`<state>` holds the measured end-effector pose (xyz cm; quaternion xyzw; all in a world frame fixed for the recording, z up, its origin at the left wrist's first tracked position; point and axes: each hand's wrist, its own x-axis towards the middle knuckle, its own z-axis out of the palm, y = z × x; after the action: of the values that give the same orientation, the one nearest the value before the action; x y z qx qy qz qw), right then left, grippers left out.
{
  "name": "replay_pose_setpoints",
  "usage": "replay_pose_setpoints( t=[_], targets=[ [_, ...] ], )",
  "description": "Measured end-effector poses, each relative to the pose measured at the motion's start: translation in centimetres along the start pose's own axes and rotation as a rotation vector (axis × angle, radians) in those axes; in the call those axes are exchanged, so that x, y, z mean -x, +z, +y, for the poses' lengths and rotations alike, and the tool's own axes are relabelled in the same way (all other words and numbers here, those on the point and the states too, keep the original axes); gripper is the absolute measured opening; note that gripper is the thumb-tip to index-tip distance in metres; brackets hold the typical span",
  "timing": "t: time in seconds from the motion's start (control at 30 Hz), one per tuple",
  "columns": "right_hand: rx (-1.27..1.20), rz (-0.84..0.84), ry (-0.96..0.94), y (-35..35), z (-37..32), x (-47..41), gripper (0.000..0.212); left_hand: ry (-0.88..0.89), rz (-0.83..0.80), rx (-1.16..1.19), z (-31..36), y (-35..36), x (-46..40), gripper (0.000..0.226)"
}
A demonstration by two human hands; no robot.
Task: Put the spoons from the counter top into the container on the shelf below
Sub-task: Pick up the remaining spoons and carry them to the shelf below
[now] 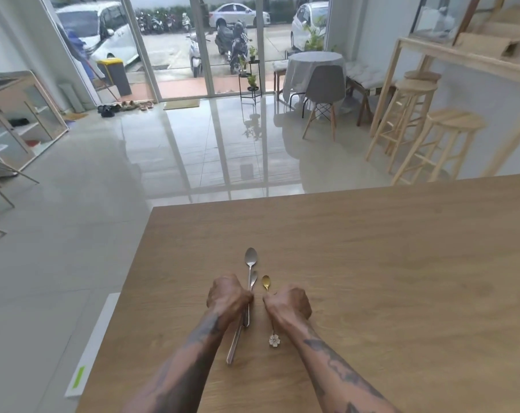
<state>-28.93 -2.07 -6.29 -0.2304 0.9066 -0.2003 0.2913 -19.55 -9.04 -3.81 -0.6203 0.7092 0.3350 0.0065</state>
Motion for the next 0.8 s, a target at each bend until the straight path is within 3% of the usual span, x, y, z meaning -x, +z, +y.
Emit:
replay_pose_setpoints(
  t=[0.13,0.27,0.47,0.7,0.8],
  targets=[
    [-0.002,-0.014,-0.007,-0.1,0.1,-0.3,0.022,-0.018,-0.011,0.013,-0.2,-0.4,0.4,0.012],
    [-0.020,-0.018,-0.011,0.0,0.2,-0.4,0.018,-0.034,-0.031,0.045,-1.3,-0.5,1.3,0.020],
    [-0.064,0.021,0.008,0.2,0.4,0.1,0.039,-0.008,-0.031,0.047,-4.1,-0.3,3.1,0.022],
    [-0.100,0.012,-0.064,0.1,1.0,0.8,0.027,0.017,-0.031,0.039,-6.6,-0.1,4.5,0.016],
    [-0.119,0.012,-0.094,0.1,1.3,1.4,0.041,0.053,-0.022,0.030,-6.3,0.2,4.9,0.024]
  ],
)
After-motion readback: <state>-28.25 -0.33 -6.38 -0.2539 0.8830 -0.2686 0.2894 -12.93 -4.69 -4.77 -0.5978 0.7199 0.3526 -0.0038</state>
